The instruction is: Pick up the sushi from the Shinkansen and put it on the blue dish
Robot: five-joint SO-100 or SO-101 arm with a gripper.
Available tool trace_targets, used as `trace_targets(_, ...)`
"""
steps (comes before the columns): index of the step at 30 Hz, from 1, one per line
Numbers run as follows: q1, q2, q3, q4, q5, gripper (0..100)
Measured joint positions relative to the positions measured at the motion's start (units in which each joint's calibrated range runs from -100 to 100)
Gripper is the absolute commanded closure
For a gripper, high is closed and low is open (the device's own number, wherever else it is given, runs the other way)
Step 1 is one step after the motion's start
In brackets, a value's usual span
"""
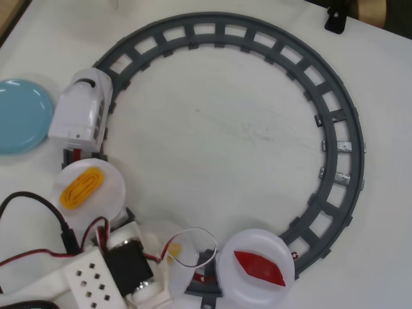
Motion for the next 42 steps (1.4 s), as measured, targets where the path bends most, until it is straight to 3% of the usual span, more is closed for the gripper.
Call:
trace_targets(15,-11.69,-0.93,-10.06,0.17,-6.62,97)
trace_targets(30,-36.21,-14.34,-15.10,6.05,-14.49,97)
trace_targets(42,-59.17,-19.74,-15.10,1.09,-21.52,97)
